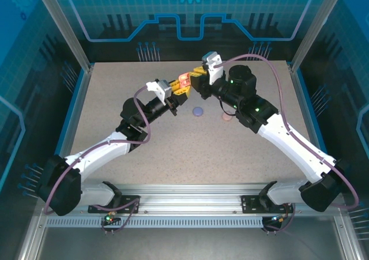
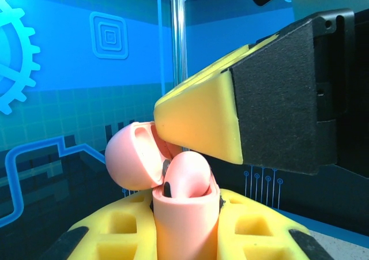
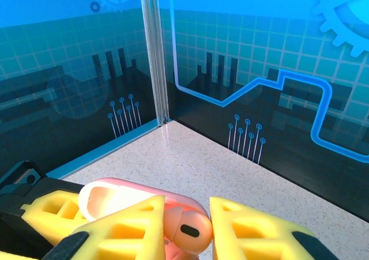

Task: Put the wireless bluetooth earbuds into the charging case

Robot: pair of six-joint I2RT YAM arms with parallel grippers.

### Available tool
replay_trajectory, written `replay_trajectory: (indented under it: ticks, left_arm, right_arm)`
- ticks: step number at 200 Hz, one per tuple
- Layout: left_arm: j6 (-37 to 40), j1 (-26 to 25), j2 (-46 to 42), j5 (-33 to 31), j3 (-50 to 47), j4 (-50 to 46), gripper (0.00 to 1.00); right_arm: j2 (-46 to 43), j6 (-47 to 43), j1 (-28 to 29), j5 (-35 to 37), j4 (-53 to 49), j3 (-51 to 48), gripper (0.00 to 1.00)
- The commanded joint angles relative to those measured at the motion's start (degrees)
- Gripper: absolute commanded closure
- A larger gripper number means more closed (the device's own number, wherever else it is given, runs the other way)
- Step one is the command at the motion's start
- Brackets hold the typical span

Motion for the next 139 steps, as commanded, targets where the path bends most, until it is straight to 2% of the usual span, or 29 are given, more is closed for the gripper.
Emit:
replay_trajectory:
  ticks: [1, 87, 139]
  left_arm:
    - [0.4, -0.5, -1.7, 0.9, 1.6, 1.8, 1.00]
    - [0.6, -0.4, -2.6, 0.4, 1.2, 2.3, 1.00]
    - [1.0, -0.4, -2.5, 0.0, 1.2, 2.4, 1.00]
  right_arm:
    - [0.1, -1.2, 0.6, 1.3, 0.9, -0.7, 0.78]
    - [0.0, -7.8, 3.4, 5.1, -1.6, -0.4, 0.80]
    - [-0.8, -7.7, 4.6, 5.4, -1.8, -0.6, 0.79]
